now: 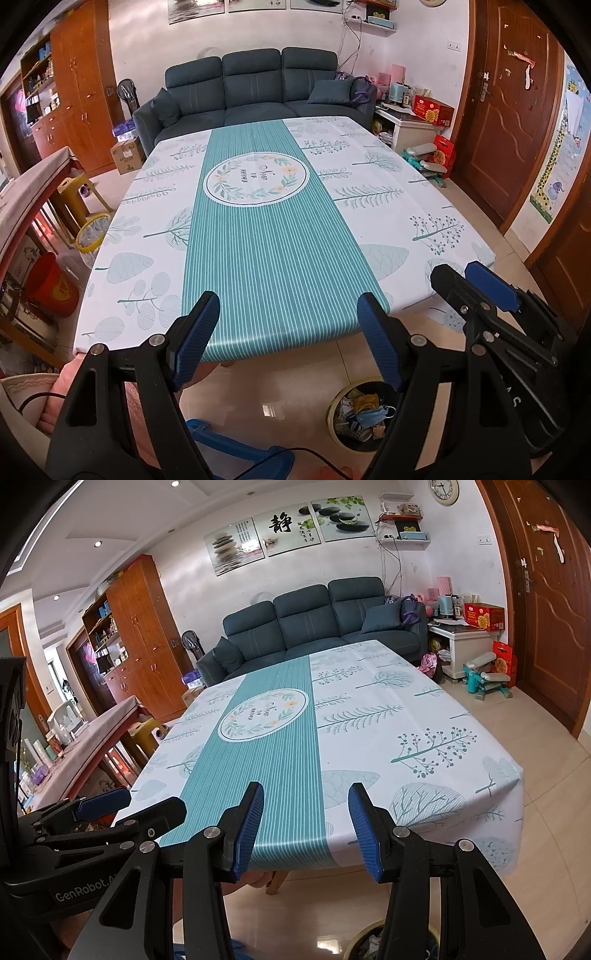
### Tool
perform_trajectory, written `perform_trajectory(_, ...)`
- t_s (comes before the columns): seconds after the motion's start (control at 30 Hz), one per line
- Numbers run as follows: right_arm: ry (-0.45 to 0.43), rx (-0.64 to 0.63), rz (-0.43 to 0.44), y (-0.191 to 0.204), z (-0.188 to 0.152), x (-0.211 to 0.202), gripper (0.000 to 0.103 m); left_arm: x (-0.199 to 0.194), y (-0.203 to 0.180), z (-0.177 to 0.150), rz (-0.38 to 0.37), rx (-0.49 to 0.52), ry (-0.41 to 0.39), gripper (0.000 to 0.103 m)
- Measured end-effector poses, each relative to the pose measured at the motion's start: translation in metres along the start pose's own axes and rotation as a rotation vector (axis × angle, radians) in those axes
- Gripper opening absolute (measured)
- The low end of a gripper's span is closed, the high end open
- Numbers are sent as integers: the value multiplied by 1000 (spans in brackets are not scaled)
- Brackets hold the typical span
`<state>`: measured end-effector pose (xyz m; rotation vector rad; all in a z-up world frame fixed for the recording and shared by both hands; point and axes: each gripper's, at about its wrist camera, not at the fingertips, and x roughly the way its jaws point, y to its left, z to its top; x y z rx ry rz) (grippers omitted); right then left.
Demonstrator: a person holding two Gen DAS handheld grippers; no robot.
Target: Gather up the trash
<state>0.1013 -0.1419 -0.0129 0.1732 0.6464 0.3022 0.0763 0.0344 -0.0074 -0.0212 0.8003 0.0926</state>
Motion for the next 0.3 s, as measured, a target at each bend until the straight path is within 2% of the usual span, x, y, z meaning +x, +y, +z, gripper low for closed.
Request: perform_trajectory(0.3, 0, 0, -2, 0, -1, 0, 49, -1, 0, 0, 2, 0, -1, 74)
